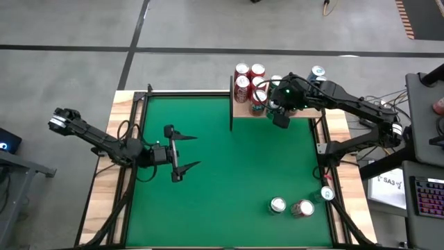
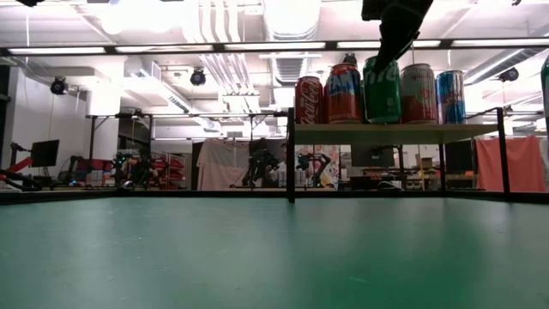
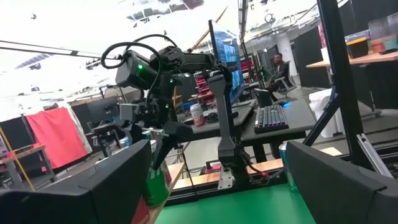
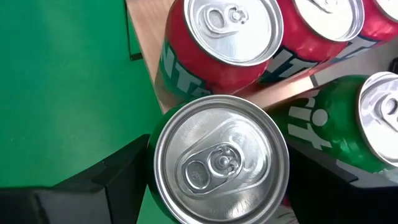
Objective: Place canned beverage on shelf
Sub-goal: Put the top green soda can on the shelf aligned with the other green soda can
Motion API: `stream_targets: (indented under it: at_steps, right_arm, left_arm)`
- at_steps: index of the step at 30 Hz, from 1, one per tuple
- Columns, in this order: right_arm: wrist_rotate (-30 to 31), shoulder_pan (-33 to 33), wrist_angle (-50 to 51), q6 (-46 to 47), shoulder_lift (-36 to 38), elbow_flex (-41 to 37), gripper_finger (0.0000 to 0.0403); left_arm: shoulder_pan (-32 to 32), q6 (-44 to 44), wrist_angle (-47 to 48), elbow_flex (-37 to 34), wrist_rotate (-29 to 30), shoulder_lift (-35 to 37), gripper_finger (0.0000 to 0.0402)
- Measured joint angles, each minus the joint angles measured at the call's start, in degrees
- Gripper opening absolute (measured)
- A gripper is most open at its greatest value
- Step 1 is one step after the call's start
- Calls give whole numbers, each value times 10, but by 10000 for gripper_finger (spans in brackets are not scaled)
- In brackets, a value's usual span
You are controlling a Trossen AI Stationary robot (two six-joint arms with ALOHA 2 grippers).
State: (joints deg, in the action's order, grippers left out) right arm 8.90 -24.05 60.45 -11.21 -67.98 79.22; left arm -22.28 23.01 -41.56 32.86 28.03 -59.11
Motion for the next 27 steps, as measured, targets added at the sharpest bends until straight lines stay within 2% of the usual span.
stream_targets:
  at_steps: [27]
  right_arm:
    - [2, -25, -10, -23, -3, -1, 290]
  left_arm:
    - [0, 0, 0, 0, 0, 0, 355]
